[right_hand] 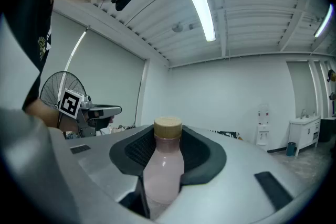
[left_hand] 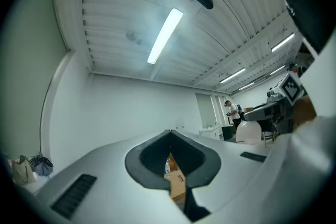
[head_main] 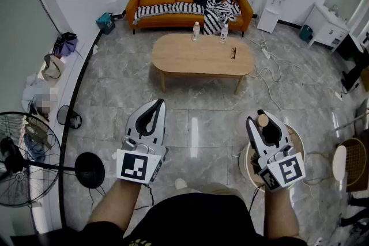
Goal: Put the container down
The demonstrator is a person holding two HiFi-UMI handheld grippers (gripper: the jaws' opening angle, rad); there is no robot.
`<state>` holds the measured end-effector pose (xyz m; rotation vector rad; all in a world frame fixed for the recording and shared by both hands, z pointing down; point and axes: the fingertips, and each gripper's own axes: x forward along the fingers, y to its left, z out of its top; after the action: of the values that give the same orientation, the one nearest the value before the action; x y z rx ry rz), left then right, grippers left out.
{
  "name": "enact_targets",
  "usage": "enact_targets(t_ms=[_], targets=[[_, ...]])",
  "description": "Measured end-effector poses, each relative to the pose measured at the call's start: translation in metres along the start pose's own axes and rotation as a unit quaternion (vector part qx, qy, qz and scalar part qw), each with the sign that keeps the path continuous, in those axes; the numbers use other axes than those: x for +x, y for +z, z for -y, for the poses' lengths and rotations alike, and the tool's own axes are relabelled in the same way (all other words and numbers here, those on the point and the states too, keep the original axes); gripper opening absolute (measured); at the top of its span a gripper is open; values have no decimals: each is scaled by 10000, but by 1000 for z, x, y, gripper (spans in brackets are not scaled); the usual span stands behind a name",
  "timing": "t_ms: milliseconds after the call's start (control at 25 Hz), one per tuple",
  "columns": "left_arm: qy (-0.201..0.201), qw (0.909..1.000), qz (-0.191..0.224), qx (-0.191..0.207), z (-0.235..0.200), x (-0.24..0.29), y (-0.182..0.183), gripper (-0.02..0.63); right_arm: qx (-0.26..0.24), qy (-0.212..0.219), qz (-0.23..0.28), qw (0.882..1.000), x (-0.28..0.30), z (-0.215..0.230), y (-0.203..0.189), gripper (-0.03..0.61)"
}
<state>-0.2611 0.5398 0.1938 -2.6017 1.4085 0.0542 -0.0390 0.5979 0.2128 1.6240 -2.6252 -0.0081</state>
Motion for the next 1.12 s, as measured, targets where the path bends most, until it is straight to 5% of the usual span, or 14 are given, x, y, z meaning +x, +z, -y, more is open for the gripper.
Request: enact_targets(t_ms=[560, 1120], targets=[[-16, 10000, -13, -33, -5, -3, -2, 14, 246, -15, 175, 9995, 3, -5, 1, 149], [315, 9995, -103, -15, -13, 68, -24, 14, 184, 38, 22, 9998, 49, 62, -13, 149]])
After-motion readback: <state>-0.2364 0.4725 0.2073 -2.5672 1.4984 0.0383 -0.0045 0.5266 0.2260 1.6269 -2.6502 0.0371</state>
